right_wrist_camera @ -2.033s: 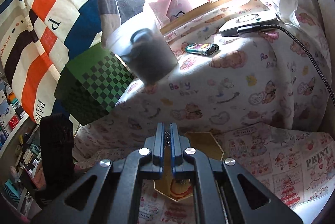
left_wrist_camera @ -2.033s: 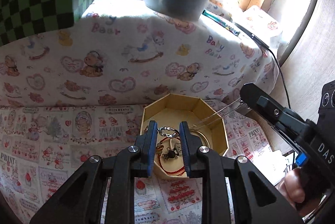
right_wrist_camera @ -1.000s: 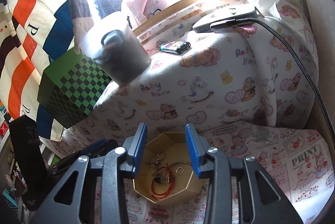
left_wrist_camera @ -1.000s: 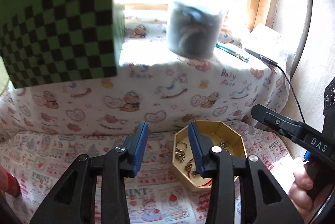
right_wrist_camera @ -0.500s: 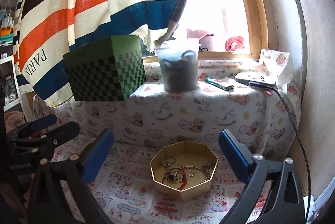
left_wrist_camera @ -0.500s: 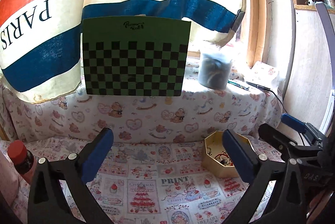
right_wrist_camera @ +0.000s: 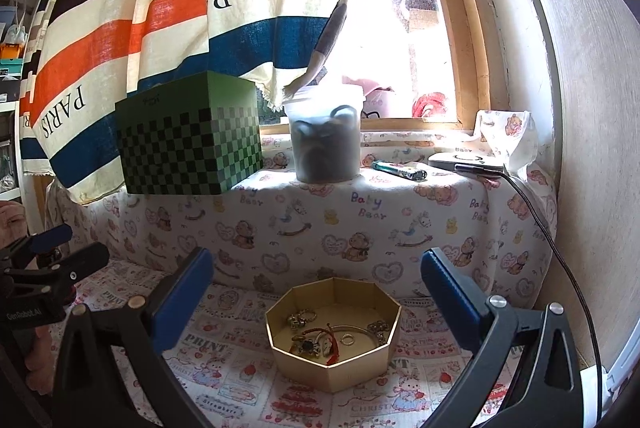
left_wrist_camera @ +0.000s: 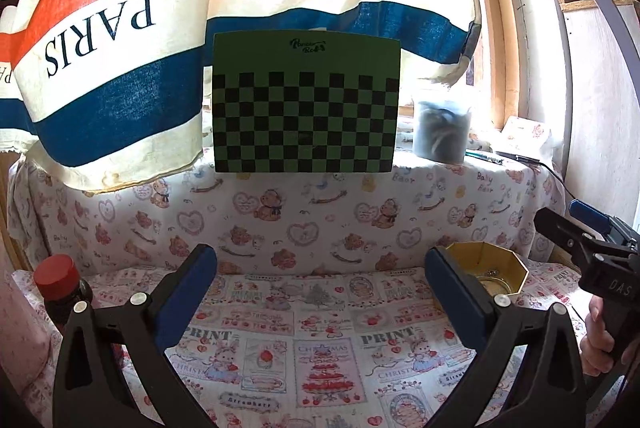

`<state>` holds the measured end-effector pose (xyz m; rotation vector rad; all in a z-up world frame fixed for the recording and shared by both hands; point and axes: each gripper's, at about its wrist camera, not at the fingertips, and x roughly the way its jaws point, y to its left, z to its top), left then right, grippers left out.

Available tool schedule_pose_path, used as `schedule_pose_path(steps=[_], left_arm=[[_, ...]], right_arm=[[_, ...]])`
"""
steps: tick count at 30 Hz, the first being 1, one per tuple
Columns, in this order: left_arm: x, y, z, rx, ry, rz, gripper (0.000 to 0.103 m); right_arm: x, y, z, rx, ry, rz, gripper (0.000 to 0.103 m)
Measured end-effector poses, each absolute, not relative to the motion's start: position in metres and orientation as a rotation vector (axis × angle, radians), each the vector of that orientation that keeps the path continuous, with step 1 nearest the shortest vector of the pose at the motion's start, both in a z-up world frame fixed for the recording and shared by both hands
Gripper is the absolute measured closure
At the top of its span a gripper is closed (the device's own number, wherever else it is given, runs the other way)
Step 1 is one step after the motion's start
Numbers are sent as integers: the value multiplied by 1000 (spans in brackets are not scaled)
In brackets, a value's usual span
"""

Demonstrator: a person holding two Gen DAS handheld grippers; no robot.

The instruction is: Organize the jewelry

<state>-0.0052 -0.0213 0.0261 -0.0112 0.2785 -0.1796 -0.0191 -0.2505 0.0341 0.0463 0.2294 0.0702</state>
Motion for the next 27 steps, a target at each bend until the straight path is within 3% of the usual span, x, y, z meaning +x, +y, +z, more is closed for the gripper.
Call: schedule_pose_path(steps=[6,16,27], left_arm=[[-14,-18,20,-6,203,-116,0],[4,-24,12,30,300,-48,0],[-4,-23,15,33,266,-42,0]], right_arm=[[-19,-245,29,7,228,47,0],[-8,-244,20,12,307,26,0],[-7,-243,18,2,319,20,0]])
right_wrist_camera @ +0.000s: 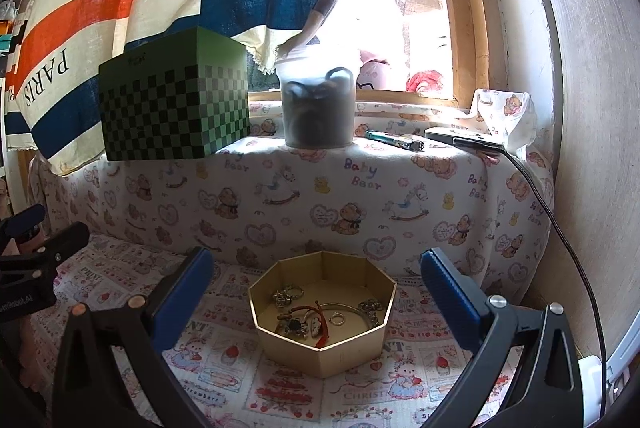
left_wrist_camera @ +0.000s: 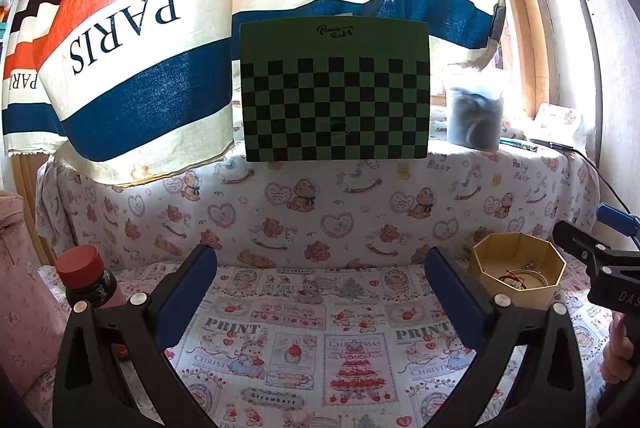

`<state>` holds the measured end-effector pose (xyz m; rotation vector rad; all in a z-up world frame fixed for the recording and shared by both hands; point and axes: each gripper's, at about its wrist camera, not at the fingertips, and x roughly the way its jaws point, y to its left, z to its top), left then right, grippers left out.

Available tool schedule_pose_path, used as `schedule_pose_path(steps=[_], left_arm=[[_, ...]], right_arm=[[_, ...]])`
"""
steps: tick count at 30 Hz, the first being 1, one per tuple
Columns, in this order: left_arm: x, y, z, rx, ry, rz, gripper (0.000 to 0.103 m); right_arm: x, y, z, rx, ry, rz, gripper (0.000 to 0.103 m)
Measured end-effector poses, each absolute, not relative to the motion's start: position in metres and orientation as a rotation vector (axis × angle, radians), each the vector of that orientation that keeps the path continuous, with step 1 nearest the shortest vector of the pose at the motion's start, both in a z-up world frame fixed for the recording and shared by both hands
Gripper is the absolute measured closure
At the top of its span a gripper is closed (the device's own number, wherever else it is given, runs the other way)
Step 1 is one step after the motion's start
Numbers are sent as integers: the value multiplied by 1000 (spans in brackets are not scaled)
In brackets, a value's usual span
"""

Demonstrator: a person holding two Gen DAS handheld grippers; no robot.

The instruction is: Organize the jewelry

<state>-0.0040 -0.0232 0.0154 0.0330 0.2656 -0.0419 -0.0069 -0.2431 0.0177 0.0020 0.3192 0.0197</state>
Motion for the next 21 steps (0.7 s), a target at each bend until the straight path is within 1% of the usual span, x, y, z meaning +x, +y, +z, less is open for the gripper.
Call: schedule_pose_path(steps=[7,21], left_arm=[[-1,-24,14,39,293,-42,0],[-2,-25,14,46,286,-58,0]], right_arm=[[-7,-244,18,2,320,9,0],[-7,-245,18,6,327,7,0]])
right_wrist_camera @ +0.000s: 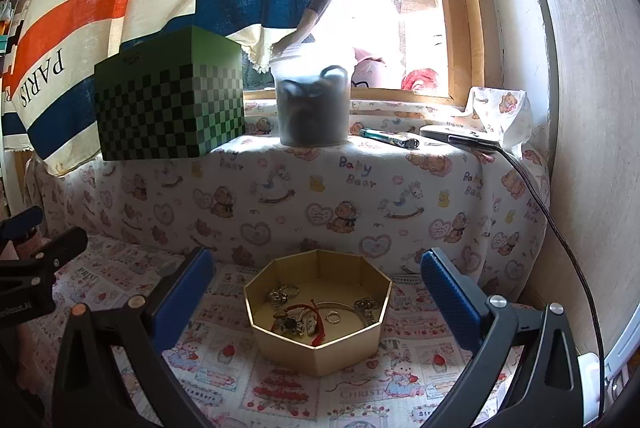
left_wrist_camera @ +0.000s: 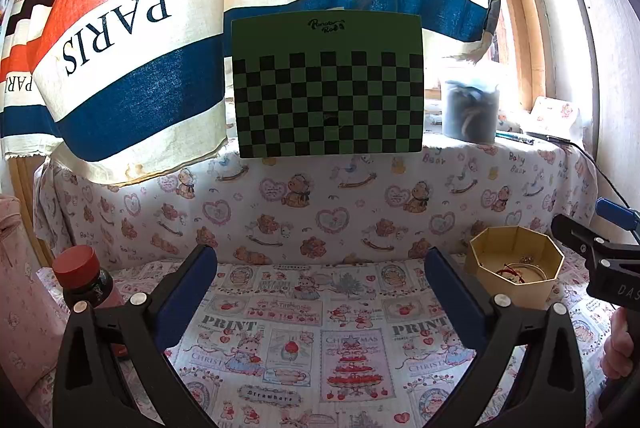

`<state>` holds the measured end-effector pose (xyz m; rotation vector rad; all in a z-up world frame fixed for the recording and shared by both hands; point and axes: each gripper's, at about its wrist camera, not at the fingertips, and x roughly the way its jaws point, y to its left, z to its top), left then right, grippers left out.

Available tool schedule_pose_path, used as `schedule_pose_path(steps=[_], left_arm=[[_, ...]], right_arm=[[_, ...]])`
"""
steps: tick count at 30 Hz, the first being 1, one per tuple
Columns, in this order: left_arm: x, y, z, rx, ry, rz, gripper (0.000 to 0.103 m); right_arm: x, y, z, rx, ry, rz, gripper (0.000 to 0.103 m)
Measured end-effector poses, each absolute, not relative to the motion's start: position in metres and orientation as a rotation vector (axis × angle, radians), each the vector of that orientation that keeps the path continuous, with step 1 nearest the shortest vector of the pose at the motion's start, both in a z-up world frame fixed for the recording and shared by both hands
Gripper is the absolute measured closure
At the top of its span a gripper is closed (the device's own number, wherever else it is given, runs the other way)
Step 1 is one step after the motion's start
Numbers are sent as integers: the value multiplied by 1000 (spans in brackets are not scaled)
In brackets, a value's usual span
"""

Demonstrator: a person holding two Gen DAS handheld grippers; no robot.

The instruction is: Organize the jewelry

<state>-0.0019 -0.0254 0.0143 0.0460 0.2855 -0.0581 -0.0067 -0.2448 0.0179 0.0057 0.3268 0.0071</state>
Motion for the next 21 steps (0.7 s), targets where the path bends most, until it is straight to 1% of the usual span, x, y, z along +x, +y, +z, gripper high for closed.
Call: schedule_pose_path(steps=[21], left_arm=[[0,-26,13,53,295,-47,0]], right_arm=[[-6,-244,17,2,334,7,0]])
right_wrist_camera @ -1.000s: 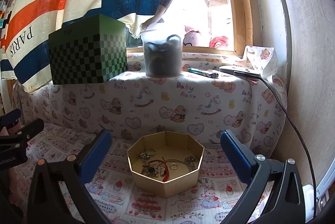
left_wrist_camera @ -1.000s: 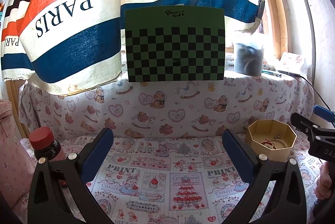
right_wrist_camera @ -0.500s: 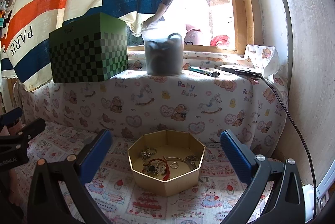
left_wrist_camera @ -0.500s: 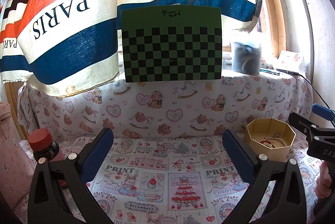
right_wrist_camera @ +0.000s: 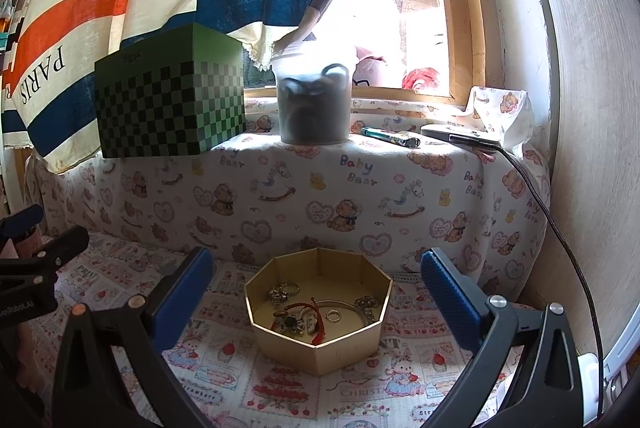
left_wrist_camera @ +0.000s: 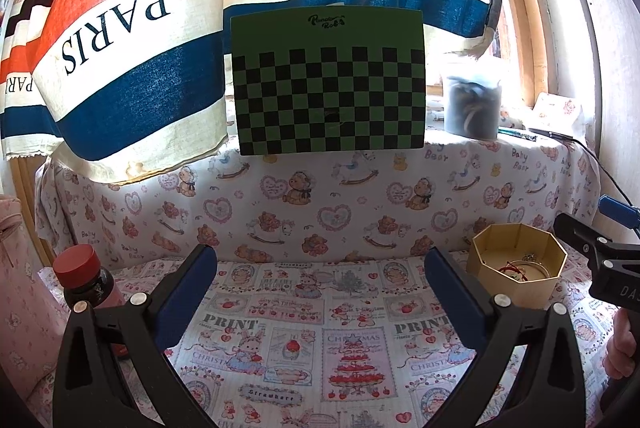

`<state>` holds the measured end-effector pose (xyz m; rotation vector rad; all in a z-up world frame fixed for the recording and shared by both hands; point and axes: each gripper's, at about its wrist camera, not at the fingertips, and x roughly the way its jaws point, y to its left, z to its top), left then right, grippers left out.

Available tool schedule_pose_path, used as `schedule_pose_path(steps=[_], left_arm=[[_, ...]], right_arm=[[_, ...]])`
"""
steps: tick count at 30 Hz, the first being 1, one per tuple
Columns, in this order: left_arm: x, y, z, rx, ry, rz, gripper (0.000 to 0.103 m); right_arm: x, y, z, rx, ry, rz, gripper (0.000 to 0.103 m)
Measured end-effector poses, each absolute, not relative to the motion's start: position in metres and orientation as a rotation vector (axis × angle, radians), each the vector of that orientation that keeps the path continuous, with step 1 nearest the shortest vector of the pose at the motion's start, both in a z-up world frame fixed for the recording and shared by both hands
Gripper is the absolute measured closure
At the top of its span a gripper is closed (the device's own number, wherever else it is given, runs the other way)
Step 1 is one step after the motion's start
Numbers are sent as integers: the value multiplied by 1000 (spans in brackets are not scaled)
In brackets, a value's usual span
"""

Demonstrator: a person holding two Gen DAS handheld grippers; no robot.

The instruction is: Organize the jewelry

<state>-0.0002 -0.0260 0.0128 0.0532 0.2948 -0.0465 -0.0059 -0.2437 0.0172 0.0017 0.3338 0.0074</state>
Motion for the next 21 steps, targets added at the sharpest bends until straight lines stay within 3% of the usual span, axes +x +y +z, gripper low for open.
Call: schedule_pose_path(steps=[21], left_arm=[[2,-25,12,50,307,-43,0]], right_arm=[[-6,-244,17,2,335,8,0]])
